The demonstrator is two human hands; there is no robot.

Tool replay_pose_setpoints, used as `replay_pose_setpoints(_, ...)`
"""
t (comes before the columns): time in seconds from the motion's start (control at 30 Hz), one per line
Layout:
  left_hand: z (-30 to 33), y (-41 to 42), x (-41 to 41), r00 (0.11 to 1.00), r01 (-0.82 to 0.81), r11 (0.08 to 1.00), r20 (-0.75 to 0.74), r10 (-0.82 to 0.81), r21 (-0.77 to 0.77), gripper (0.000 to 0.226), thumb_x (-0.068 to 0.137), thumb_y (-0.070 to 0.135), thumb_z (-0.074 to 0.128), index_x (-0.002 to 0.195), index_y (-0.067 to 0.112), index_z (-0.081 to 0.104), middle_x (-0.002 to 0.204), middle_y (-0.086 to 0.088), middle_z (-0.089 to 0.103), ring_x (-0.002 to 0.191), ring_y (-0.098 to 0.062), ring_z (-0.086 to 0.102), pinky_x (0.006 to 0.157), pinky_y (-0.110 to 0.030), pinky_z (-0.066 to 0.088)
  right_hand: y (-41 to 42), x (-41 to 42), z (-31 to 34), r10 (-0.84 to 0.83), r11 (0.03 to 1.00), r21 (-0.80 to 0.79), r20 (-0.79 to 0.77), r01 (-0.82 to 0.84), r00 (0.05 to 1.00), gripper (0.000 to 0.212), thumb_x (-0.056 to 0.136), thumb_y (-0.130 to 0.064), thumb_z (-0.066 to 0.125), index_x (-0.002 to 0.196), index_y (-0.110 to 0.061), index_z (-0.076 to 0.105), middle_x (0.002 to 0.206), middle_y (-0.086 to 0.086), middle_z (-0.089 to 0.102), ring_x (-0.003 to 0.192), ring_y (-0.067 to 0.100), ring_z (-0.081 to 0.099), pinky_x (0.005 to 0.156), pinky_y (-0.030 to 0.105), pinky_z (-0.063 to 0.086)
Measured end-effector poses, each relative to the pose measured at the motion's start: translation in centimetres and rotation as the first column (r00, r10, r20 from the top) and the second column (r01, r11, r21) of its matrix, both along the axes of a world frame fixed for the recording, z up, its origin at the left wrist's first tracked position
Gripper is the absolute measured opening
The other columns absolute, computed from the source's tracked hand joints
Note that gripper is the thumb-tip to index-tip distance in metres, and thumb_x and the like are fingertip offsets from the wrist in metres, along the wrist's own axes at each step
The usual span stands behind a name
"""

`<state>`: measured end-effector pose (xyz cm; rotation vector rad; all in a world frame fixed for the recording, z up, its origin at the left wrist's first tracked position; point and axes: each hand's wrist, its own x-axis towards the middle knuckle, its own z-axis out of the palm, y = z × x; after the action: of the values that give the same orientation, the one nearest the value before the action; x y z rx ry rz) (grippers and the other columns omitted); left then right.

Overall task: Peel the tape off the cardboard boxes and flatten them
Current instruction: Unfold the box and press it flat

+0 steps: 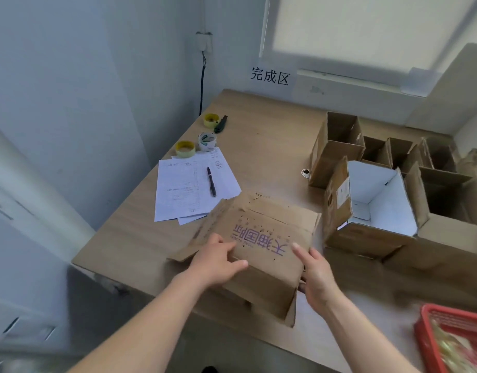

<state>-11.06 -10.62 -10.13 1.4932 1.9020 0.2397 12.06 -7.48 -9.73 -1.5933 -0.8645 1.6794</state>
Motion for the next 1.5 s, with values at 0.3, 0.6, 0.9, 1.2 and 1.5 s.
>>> replay_pose_setpoints(0.3, -1.8, 0.2, 0.0, 0.951, 0.212, 0.963, -0.263, -0.164, 0.169, 0.076, 0.091, 0.062, 0.052, 0.155, 0.030, 0.028, 0.158, 0.004, 0.028, 0.145, -0.022, 0.021, 0.119, -0.041, 0.025, 0.1, 3.2, -4.0, -0.148, 0.988, 0.068, 0.090, 0.142, 0.985, 0.044, 0.084, 0.009, 0.064, 0.117, -0.020, 0.066, 0.099, 0.000, 0.077, 0.092, 0.020, 0.072, 0.078, 0.032, 0.054)
replay_pose_setpoints(0.6, -8.1, -2.8, 1.2, 0.828, 0.442, 0.865, -0.262, -0.496, -0.238, 0.086, 0.093, 0.066, 0.045, 0.156, 0.041, -0.008, 0.160, 0.008, -0.032, 0.150, -0.030, -0.021, 0.117, -0.063, 0.009, -0.7, 6.3, -9.1, -0.041, 0.996, 0.089, 0.452, 0.001, 0.891, 0.076, 0.078, 0.010, 0.067, 0.147, -0.011, 0.045, 0.141, 0.002, 0.057, 0.124, 0.016, 0.056, 0.112, 0.040, 0.041)
replay_pose_setpoints(0.9, -12.3, -3.3, 2.7, 0.809, 0.433, 0.877, -0.340, -0.480, -0.208, 0.091, 0.087, 0.079, 0.024, 0.158, 0.029, -0.004, 0.155, 0.001, -0.040, 0.144, -0.031, -0.035, 0.114, -0.068, 0.000, -1.9, 5.7, -12.9, 0.075, 0.948, 0.073, 0.895, -0.311, 0.440, 0.096, 0.066, -0.068, 0.072, 0.147, -0.028, 0.038, 0.139, 0.007, 0.052, 0.126, 0.029, 0.049, 0.102, 0.043, 0.044)
replay_pose_setpoints(1.2, -13.8, -1.4, 2.3, 0.777, 0.506, 0.863, -0.430, -0.460, -0.009, 0.097, 0.080, 0.081, 0.026, 0.156, 0.021, 0.028, 0.167, -0.005, -0.001, 0.153, -0.033, -0.004, 0.113, -0.072, 0.012, 0.2, 2.5, -15.3, 0.218, 0.589, -0.088, 0.974, -0.803, 0.053, 0.080, 0.090, -0.073, 0.019, 0.158, -0.032, 0.013, 0.166, -0.001, -0.006, 0.153, 0.021, -0.007, 0.121, 0.053, 0.008)
replay_pose_setpoints(1.5, -15.8, -1.6, 2.2, 0.775, 0.511, 0.846, -0.508, -0.377, 0.153, 0.094, 0.074, 0.079, 0.047, 0.149, 0.022, 0.044, 0.164, -0.007, 0.023, 0.149, -0.036, 0.024, 0.105, -0.071, 0.023, 0.3, 2.2, -15.8, 0.163, 0.570, -0.120, 0.986, -0.813, -0.032, 0.076, 0.091, -0.068, 0.034, 0.156, -0.028, 0.028, 0.165, 0.007, 0.018, 0.152, 0.032, 0.016, 0.114, 0.056, 0.012)
